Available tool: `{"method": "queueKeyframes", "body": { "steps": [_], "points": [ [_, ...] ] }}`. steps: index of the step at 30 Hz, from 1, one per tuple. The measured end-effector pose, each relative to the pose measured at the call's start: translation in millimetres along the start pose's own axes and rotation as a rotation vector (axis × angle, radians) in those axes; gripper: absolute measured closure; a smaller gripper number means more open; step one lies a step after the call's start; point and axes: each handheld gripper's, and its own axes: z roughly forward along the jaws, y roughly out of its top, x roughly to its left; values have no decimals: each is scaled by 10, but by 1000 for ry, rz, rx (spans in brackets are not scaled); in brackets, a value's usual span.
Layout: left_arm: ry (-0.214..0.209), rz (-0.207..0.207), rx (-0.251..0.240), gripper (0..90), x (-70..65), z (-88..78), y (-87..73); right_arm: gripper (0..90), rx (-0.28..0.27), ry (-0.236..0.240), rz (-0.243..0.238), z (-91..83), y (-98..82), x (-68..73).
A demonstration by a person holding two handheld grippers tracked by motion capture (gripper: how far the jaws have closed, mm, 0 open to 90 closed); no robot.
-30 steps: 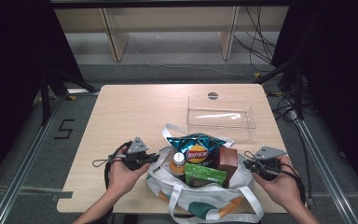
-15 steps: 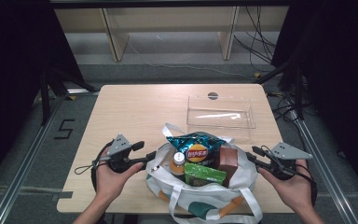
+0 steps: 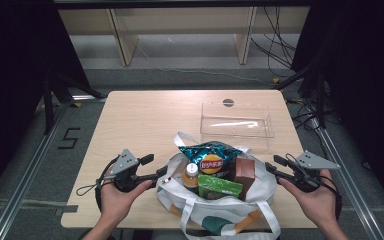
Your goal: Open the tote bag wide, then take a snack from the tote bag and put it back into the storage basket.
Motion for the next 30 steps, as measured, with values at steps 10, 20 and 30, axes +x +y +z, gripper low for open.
{"method": "queueKeyframes", "body": {
  "steps": [10,20,30],
  "points": [
    [-5,18,8,325,-25,-18,-28,548,-44,8,-12,-6,59,-39],
    [7,23,-2,325,-31,-21,-7,523,-84,19,6,-32,160,-15],
    [8,19,-12,319,-12,-62,-14,641,-115,75,-36,-95,380,76]
  ]
}}
